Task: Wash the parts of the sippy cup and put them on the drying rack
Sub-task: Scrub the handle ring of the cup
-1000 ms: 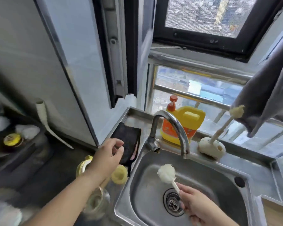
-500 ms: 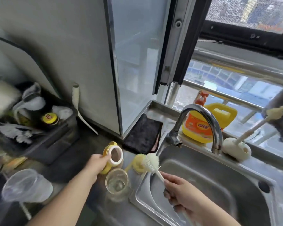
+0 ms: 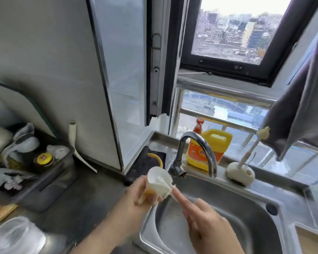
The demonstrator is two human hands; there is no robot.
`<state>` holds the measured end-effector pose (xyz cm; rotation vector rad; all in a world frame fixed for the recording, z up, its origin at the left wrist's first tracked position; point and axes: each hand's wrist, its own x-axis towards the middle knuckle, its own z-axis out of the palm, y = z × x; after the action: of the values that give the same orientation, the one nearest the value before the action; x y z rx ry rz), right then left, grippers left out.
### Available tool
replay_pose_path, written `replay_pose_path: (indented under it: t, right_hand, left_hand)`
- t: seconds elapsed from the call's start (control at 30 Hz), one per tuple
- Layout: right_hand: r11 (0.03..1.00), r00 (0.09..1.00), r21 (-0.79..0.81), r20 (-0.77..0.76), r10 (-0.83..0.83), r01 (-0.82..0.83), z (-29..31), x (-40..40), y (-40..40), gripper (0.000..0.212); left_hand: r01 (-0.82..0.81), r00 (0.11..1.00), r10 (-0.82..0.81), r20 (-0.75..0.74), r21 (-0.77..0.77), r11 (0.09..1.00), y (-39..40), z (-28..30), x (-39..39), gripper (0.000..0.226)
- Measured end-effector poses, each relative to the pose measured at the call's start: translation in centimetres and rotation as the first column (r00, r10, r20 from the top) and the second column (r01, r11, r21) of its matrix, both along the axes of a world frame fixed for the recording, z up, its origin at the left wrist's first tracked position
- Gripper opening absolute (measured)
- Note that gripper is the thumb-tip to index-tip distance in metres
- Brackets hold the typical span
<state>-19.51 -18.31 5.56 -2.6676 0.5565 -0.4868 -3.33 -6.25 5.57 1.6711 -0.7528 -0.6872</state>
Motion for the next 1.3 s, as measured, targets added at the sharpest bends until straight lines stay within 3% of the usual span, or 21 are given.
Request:
replay_pose_path:
  t: [0.07,0.17,0.23,0.37,0.43,0.5,0.53,0.6,0.67,0.73,0.8,0.87,0.97,1.03,1.2,1.3]
  right_hand:
    - [0.988,0.993,-0.101,-0.015,-0.119,0.116,1.1,-1.7,-0.7,0.090]
    - [0.936,0.952,-0.217,-0.067,-0.297,0.277,2.8,-4.3,-3.4,0.100]
    - [0.912,0.934,-0.252,-0.069,-0.350,0.323,3.6,-6.7,-4.3,0.109]
    - [0.918,0.932,-0.235,-0.100,-0.349,0.318,3.6,-11.0,-2.7,0.097]
    - [0.892,0.896,-0.230,-0.131,-0.425,0.390,4.8,-11.6,-3.4,0.089]
    - [0.881,0.888,-0.168,-0.056,-0.456,0.442,4.8,-12.4,-5.4,0.078]
    - [0.892,0.892,-0.086,-0.052,-0.448,0.443,4.8,-12.9,-5.9,0.075]
    - [0.895,0.889,-0.107,-0.115,-0.443,0.432,5.0,-13.2,-5.3,0.073]
    - [0.912,0.896,-0.031,-0.174,-0.408,0.409,4.5,-14.2,-3.4,0.072]
    - [0.907,0.890,-0.129,-0.179,-0.419,0.401,4.7,-14.8,-3.4,0.070]
    - [0.879,0.883,-0.119,-0.031,-0.469,0.463,5.2,-15.4,-6.3,0.067]
    - [0.858,0.862,-0.125,-0.037,-0.506,0.498,6.1,-15.4,-7.7,0.068]
    - [0.923,0.919,-0.088,-0.101,-0.381,0.373,5.7,-15.4,-5.6,0.072]
    - [0.926,0.928,-0.158,-0.098,-0.360,0.342,4.6,-16.1,-4.3,0.069]
    - [0.859,0.878,-0.186,0.053,-0.475,0.476,6.4,-15.7,-8.5,0.062]
    - [0.920,0.929,-0.132,0.018,-0.370,0.369,5.9,-15.9,-7.3,0.064]
  left_hand:
    - [0.024,0.998,-0.023,0.057,-0.016,1.000,-1.8,0.5,-2.6,0.020]
    - [0.213,0.953,-0.205,0.225,-0.014,0.977,-4.4,0.9,-5.7,0.023]
    - [0.250,0.946,-0.237,0.219,-0.029,0.968,-6.3,1.1,-6.8,0.021]
    - [0.271,0.950,-0.240,0.202,-0.145,0.952,-9.4,1.3,-8.5,0.025]
    - [0.314,0.940,-0.284,0.187,-0.156,0.937,-10.4,0.9,-9.4,0.021]
    - [0.356,0.928,-0.330,0.173,-0.153,0.922,-11.0,1.0,-10.7,0.017]
    - [0.366,0.925,-0.338,0.175,-0.165,0.916,-11.3,1.2,-11.1,0.017]
    - [0.374,0.922,-0.344,0.178,-0.181,0.910,-12.0,1.5,-11.5,0.023]
    - [0.398,0.912,-0.364,0.189,-0.191,0.897,-12.5,1.7,-11.8,0.030]
    - [0.426,0.897,-0.387,0.213,-0.185,0.886,-12.9,1.7,-12.3,0.026]
    - [0.458,0.880,-0.424,0.213,-0.152,0.876,-13.0,1.5,-13.0,0.025]
    - [0.469,0.876,-0.438,0.203,-0.144,0.871,-13.2,1.5,-13.4,0.026]
    - [0.452,0.885,-0.405,0.228,-0.218,0.865,-13.5,2.2,-12.9,0.026]
    - [0.459,0.883,-0.406,0.234,-0.260,0.849,-13.5,2.6,-12.7,0.021]
    - [0.458,0.888,-0.447,0.108,-0.304,0.836,-13.9,2.3,-13.0,0.020]
    - [0.410,0.888,-0.458,-0.035,-0.387,0.826,-14.2,2.5,-12.7,0.020]
